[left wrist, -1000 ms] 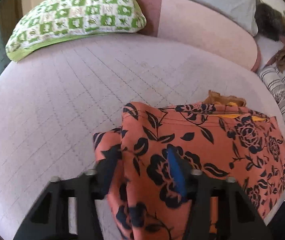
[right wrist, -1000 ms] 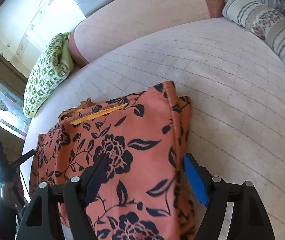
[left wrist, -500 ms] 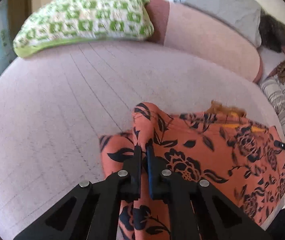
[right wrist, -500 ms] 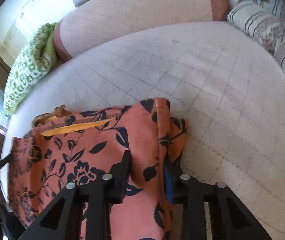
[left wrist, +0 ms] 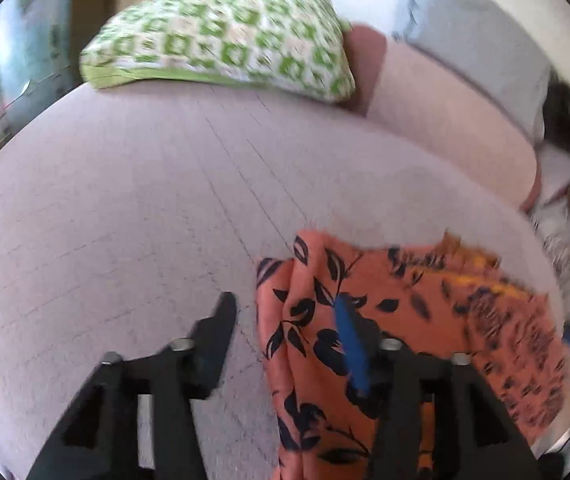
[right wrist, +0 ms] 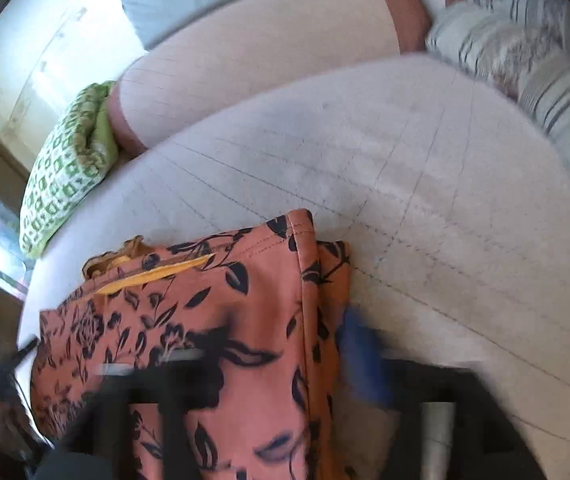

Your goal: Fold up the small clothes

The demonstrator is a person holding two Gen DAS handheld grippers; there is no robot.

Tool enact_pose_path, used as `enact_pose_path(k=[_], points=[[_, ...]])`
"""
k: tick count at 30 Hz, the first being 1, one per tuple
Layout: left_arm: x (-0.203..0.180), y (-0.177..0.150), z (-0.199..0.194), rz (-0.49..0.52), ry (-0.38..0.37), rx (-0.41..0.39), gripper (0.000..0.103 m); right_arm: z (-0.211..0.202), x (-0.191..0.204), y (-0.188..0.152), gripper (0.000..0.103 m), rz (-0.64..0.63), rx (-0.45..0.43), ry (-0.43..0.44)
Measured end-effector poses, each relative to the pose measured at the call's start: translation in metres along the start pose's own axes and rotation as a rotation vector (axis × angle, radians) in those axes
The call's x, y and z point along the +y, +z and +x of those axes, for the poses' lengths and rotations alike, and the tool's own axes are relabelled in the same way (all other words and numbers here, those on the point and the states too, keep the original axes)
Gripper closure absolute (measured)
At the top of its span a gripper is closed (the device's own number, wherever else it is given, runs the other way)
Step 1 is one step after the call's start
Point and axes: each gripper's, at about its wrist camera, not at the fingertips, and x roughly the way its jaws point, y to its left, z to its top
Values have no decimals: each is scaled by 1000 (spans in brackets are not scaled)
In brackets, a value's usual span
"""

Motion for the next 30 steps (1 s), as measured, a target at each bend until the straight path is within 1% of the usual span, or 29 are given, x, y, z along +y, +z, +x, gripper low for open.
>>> enact_pose_path(k=[1, 2, 3, 5, 7, 9, 10, 11, 12, 13, 15, 16, 17, 18, 19, 20, 22, 24, 25, 26, 27, 29, 30], points=[[3, -4, -10, -13, -27, -4, 49, -10, 0, -5, 20, -8, -6, 13], [3, -13, -25, -13, -59, 0, 49, -19, 0, -12, 20, -1, -4, 30], [2, -23, -37, -5, -75, -1, 49, -27, -1, -18, 20, 3, 3, 39], [-1, -43, -55, 33, -91, 13, 49, -43, -1, -36, 20, -21, 15, 60], [-7, -71, -68, 78, -84, 49, 49, -53, 3, -57, 20, -46, 20, 60], [-13, -92, -70, 107, -90, 100, 50, -54, 4, -76, 20, -58, 48, 57], [-16, -100, -68, 107, -71, 116, 51, -53, 3, -85, 20, -63, 64, 57], [-18, -104, -66, 114, -53, 121, 58, -51, 2, -92, 20, -59, 82, 52], [-19, -108, -67, 110, -55, 124, 61, -49, 0, -96, 20, -49, 93, 48], [-20, -108, -65, 108, -66, 132, 62, -48, -2, -101, 20, -37, 100, 52], [-20, -110, -61, 109, -58, 144, 63, -47, -3, -107, 20, -29, 103, 55], [-19, -110, -60, 110, -63, 148, 68, -47, -4, -108, 20, -22, 102, 56], [-19, -110, -60, 110, -58, 146, 79, -46, -5, -108, 20, -16, 103, 63], [-20, -110, -62, 119, -53, 141, 85, -46, -5, -106, 20, -13, 104, 64], [-20, -110, -65, 120, -44, 132, 95, -46, -6, -105, 20, -10, 108, 70], [-21, -111, -68, 122, -59, 134, 97, -44, -7, -104, 20, -7, 114, 79], [-19, -109, -76, 95, -96, 137, 98, -42, -9, -103, 20, 9, 125, 91], [-17, -105, -94, 50, -180, 106, 99, -41, -12, -100, 20, 30, 134, 116], [-15, -103, -103, 40, -212, 89, 99, -43, -13, -98, 20, 42, 129, 139], [-10, -104, -105, 16, -235, 93, 99, -45, -14, -97, 20, 52, 125, 152], [-3, -107, -100, -5, -233, 117, 99, -44, -16, -96, 20, 58, 133, 151], [20, -120, -71, -69, -157, 206, 98, -36, -24, -97, 20, 71, 165, 116], [31, -128, -56, -100, -148, 250, 98, -35, -27, -97, 20, 82, 169, 113]])
